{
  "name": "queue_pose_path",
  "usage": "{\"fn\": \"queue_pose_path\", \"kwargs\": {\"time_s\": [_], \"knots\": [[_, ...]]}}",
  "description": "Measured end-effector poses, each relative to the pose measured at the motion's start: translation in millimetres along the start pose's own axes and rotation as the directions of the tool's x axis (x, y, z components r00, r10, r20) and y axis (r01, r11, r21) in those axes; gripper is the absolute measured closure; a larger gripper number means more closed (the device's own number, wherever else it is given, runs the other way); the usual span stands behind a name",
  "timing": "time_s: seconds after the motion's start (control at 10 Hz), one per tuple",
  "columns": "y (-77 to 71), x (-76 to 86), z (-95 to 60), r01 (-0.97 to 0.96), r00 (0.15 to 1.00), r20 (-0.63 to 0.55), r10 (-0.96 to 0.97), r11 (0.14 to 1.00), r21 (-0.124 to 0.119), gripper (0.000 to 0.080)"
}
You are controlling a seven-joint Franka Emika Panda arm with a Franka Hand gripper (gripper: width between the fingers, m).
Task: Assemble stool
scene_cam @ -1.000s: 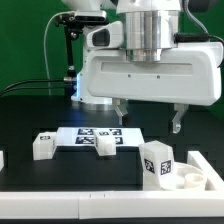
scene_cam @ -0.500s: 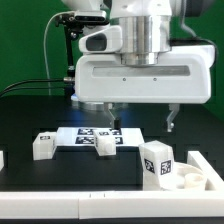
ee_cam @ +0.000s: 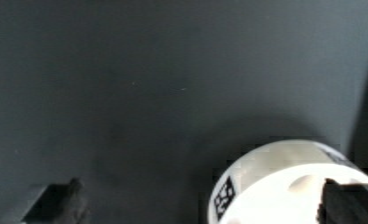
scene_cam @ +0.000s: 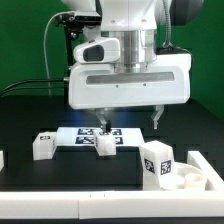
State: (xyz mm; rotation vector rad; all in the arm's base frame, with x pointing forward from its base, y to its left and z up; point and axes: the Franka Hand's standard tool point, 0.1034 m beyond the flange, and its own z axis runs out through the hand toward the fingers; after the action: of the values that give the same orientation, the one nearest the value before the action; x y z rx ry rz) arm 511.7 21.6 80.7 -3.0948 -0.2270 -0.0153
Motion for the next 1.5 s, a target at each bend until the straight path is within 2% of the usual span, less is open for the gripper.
{"fn": "queue_pose_path", "kwargs": {"time_s": [0.1,0.2,0.4,0.5,0.9,1.1,1.3,1.5], "knots": [[1.1,-2.7,1.8,0.009,1.000,0.001,-0.009,1.000,0.002,0.0150],[6.5,-19.3,11.0,-0.016,1.000,0.005,0.016,1.000,0.000,0.0150],[12.5,-67.4,34.5,-0.034,0.998,0.058,0.034,0.999,-0.007,0.0150],[15.5,-77.9,43.7,-0.037,0.996,0.081,0.037,0.999,-0.009,0.0150],[18.2,-77.9,46.6,-0.041,0.995,0.085,0.042,0.999,-0.010,0.0150],[24.0,-92.2,60.0,-0.055,0.991,0.119,0.056,0.998,-0.013,0.0150],[22.6,-116.1,70.5,-0.065,0.989,0.133,0.068,0.998,-0.021,0.0150],[22.2,-115.0,70.4,-0.054,0.990,0.133,0.056,0.998,-0.020,0.0155]]}}
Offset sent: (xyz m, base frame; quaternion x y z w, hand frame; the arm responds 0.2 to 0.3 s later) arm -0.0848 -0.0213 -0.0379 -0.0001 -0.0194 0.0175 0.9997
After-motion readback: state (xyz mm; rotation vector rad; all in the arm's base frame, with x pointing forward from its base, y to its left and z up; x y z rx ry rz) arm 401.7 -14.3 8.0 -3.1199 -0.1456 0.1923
